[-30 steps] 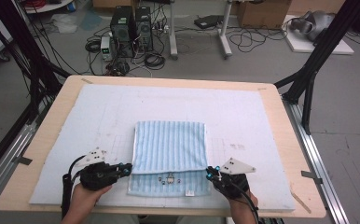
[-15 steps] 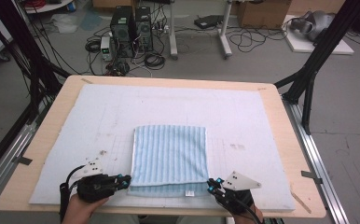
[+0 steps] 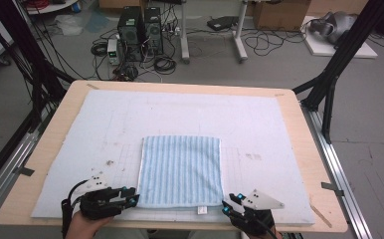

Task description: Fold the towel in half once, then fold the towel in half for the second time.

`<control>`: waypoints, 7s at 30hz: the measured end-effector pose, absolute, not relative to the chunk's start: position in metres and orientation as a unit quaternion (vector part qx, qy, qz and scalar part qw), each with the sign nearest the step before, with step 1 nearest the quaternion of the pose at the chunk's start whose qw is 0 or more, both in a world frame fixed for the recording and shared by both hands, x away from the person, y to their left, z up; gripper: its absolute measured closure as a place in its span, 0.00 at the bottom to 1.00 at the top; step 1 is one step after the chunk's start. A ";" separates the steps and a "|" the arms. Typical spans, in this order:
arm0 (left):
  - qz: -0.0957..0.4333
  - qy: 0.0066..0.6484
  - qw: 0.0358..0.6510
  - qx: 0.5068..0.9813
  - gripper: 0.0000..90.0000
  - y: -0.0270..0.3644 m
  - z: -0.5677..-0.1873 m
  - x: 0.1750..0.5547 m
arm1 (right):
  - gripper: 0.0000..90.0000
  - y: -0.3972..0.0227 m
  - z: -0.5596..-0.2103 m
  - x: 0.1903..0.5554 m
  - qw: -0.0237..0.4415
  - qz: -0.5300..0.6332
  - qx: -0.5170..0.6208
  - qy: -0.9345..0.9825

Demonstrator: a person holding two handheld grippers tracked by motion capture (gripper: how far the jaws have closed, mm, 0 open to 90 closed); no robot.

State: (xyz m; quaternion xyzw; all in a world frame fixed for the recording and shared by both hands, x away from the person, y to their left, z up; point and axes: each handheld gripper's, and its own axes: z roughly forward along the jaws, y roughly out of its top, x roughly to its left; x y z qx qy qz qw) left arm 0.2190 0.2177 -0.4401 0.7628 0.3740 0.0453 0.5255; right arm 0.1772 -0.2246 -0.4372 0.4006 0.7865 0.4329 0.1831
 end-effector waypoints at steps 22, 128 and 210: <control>0.093 0.413 0.539 0.728 0.58 0.227 -0.424 0.299 | 0.83 -0.185 -0.443 0.297 0.184 0.369 0.439 0.798; 0.143 0.397 0.572 0.704 0.22 0.213 -0.413 0.345 | 0.16 -0.234 -0.413 0.310 0.219 0.390 0.438 0.780; 0.159 0.408 0.421 0.794 0.95 0.170 -0.452 0.427 | 0.16 -0.216 -0.418 0.381 0.201 0.373 0.457 0.782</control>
